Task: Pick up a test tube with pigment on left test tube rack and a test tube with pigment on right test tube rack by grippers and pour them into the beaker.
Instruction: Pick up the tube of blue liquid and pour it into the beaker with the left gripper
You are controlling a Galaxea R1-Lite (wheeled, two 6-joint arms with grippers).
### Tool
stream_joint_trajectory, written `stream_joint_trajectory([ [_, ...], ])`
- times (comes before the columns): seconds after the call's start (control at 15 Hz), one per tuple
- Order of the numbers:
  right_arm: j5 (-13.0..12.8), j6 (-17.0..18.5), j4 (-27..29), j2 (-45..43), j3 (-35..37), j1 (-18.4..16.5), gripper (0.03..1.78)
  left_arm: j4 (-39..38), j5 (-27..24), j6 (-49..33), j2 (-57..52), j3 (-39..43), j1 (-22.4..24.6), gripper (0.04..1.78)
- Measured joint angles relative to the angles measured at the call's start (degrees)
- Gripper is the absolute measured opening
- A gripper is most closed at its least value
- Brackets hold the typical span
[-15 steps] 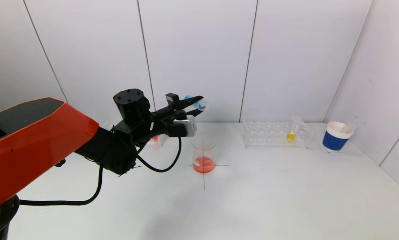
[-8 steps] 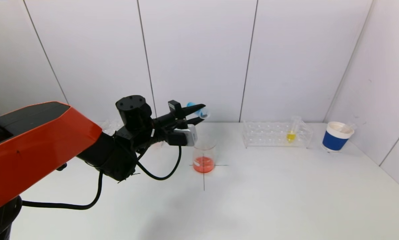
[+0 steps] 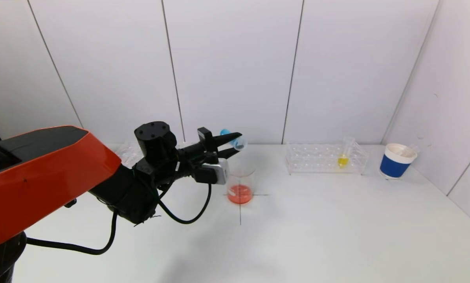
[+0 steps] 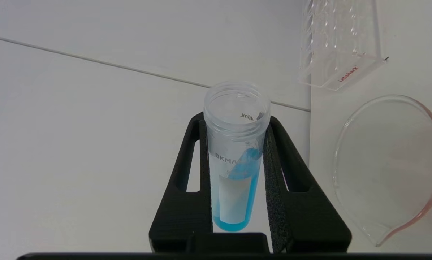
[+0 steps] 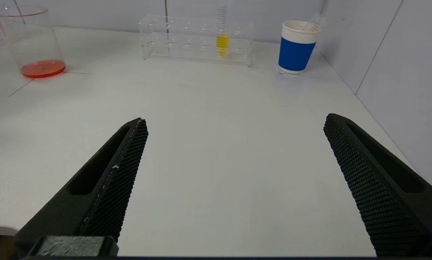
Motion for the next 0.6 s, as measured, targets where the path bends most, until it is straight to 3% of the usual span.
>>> stream_joint_trajectory([
  [0.6,0.0,0.0,0.0,0.0,0.0,0.0,1.77,-1.15,-0.06,-0.16,1.18,0.94,1.12,0.43],
])
